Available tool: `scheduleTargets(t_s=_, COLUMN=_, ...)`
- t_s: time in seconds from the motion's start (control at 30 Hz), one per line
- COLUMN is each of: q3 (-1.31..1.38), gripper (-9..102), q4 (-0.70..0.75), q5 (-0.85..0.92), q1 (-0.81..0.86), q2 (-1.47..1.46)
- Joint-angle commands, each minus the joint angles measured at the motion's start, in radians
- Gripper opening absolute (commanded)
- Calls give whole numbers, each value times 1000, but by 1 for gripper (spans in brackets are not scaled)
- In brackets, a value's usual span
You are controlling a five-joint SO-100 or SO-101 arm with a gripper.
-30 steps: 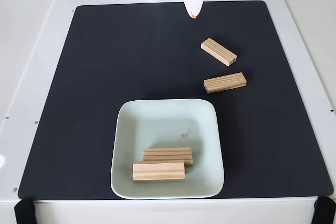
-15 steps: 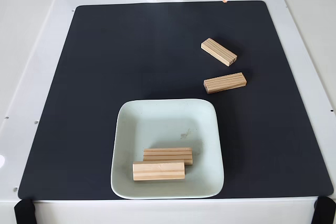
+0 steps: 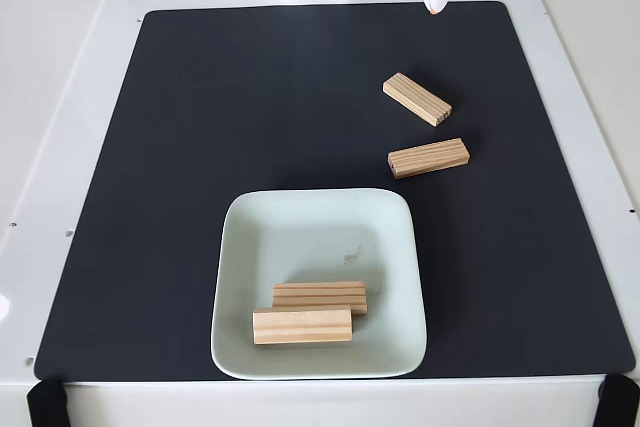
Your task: Pick up the wooden block and place them on the plate.
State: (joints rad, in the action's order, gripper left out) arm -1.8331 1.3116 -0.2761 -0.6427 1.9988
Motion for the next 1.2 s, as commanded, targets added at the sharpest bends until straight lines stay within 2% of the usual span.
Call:
scheduleTargets(t_s=0.0, q3=67, gripper=-1, q4=-6, q5=-114, q1=-3, q2=-6)
scheduleTargets(t_s=0.23, q3=112, gripper=-1, q4=-26, q5=-410, q1=6, q2=-74)
scheduleTargets(t_s=0.4, q3=112, gripper=-1, q4=-15, q5=-557, q1=6, q2=-132)
scheduleTargets(t_s=0.73, q3=106, gripper=1, q4=-15, q5=-598, q1=83, q2=-183)
scheduleTargets(t_s=1.0, q3=78, gripper=27, q4=-11, q5=-600, q1=83, q2=-167)
scheduleTargets(t_s=1.17, q3=26, gripper=29, q4=32, q5=-612, q1=109, q2=-112)
